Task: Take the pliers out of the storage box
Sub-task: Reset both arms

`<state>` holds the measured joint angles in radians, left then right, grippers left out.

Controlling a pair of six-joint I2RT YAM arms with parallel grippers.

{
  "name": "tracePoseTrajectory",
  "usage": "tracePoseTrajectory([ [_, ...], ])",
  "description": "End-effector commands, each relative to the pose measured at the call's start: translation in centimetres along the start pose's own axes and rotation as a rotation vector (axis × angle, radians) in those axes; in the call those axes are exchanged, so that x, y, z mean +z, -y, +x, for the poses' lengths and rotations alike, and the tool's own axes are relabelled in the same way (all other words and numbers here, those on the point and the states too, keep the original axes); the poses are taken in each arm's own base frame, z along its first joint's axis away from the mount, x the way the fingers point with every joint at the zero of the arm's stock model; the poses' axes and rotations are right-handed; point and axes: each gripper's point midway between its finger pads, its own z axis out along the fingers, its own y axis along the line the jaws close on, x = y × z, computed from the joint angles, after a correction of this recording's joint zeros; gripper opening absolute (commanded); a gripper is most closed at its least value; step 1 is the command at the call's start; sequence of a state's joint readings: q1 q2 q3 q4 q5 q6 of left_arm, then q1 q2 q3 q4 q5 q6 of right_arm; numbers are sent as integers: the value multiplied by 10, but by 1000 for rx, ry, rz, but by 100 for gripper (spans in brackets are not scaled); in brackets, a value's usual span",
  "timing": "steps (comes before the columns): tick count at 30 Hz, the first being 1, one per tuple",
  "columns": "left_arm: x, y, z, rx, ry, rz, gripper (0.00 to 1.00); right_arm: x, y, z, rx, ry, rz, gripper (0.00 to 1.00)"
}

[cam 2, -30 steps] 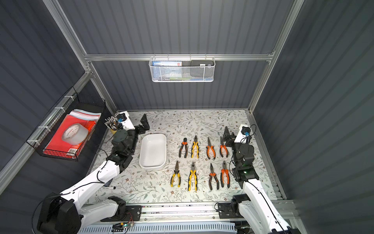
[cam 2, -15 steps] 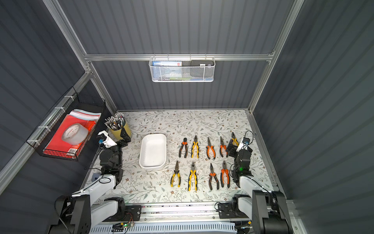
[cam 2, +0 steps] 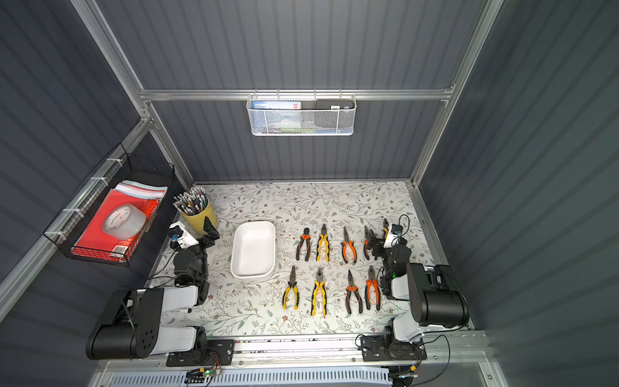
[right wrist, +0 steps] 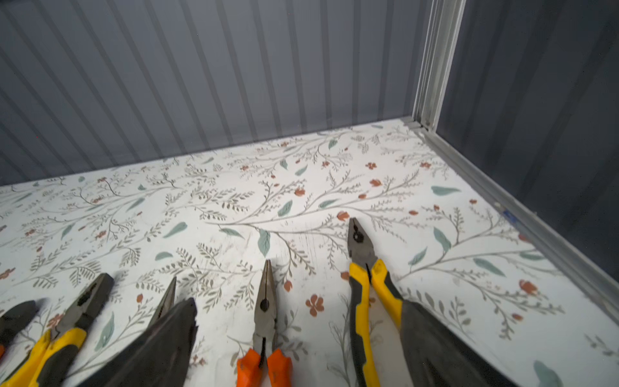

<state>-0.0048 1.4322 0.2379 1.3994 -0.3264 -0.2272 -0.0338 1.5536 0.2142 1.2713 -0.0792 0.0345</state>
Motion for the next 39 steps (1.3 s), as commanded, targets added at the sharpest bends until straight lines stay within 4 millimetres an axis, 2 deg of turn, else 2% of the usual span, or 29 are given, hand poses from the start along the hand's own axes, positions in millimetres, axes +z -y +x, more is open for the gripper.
tracePoseTrajectory([
  [1,3,-6,-2,12,47,-21,99,4,-5,-12,-24,18,-22,99],
  [7,12,3,21,57,35,36,99,6,-4,-10,-25,-1,-2,99],
  [9,25,7,36,84,-46,39,99,6,-5,-11,-27,9,-7,99],
  [25,25,21,39,132,-42,52,99,7,-5,-10,-29,1,-5,99],
  [39,25,21,39,131,-43,51,99,6,-5,-10,-25,3,-3,99],
])
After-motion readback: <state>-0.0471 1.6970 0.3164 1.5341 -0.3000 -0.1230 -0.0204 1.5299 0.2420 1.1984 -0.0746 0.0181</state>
